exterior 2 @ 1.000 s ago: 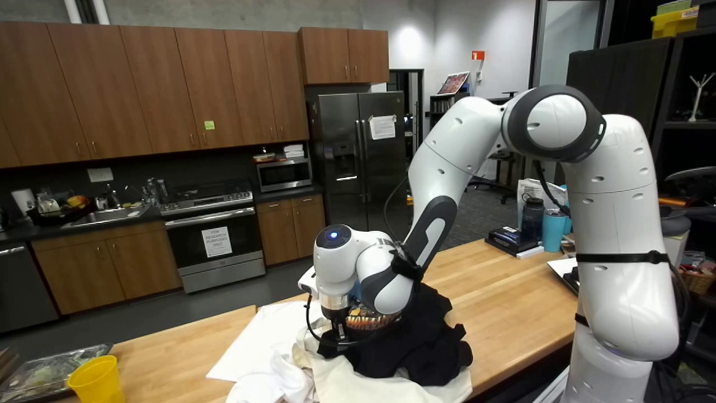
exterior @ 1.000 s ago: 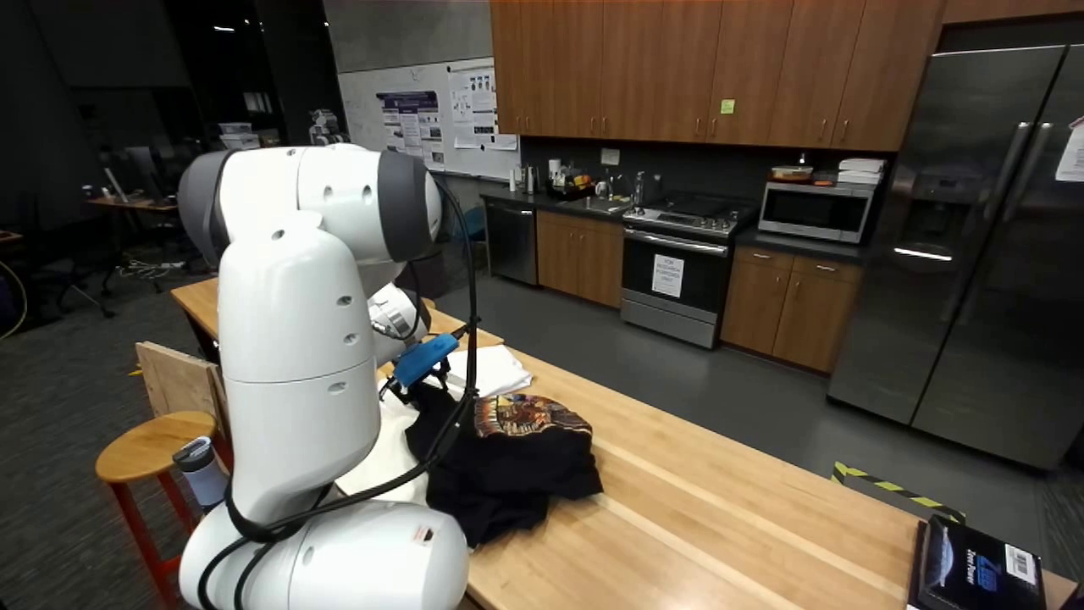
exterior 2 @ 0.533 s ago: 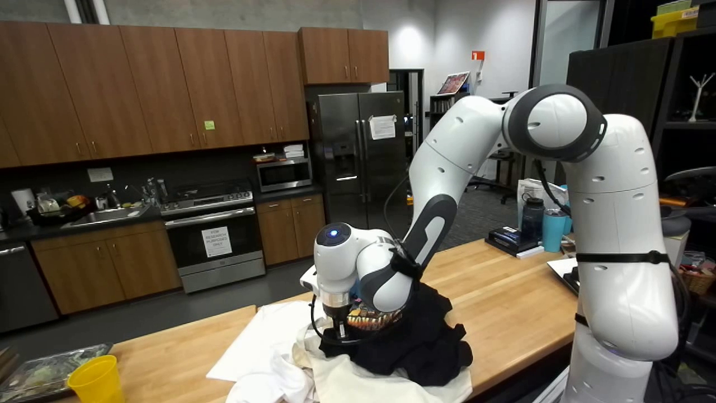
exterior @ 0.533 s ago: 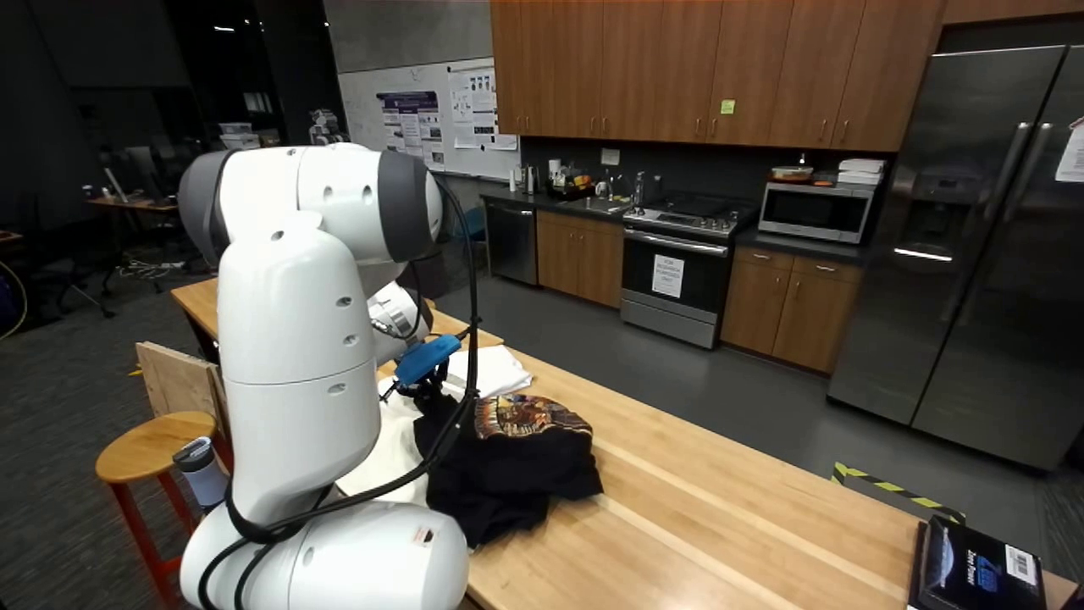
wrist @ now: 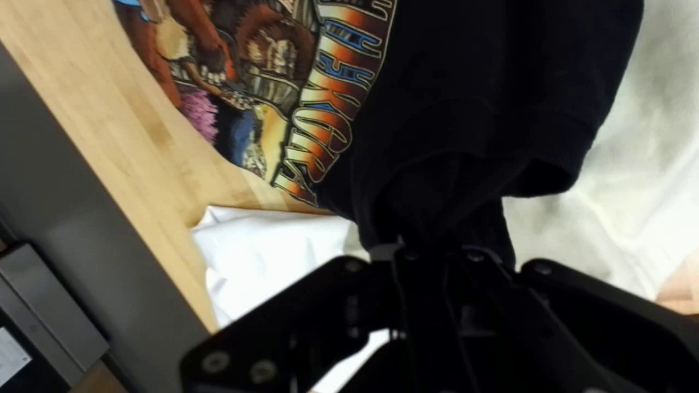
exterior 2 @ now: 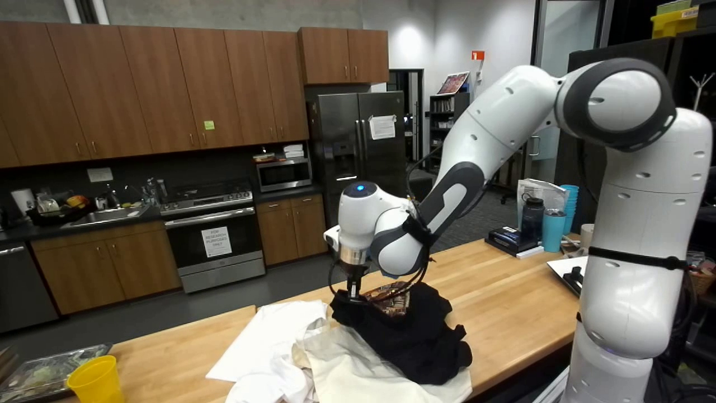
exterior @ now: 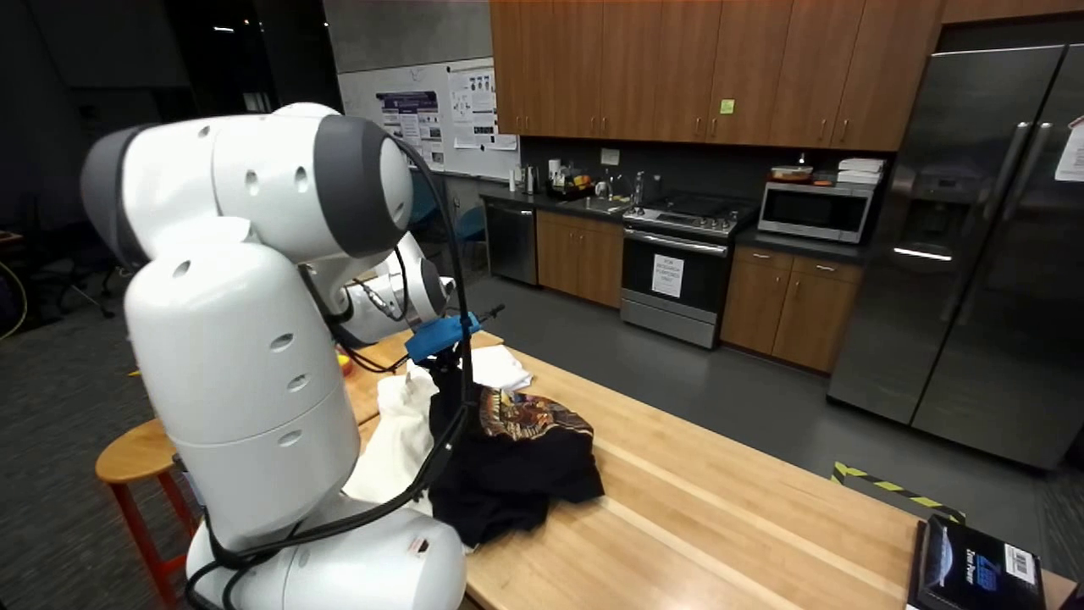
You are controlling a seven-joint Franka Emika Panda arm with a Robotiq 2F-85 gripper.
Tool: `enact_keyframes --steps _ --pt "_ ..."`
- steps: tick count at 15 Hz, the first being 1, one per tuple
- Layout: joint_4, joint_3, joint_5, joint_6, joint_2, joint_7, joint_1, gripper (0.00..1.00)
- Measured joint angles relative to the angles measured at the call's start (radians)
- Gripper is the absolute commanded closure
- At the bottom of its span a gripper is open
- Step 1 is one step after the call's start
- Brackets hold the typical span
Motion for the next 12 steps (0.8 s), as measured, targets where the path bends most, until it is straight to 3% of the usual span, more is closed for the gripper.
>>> enact_keyframes --steps 7,12 --pt "-0.161 -0.081 -0.025 0.014 -0.396 -0.014 -0.123 0.98" --pt "-0.257 -0.212 -0.023 0.009 -0.624 -0.016 -0.265 0.98"
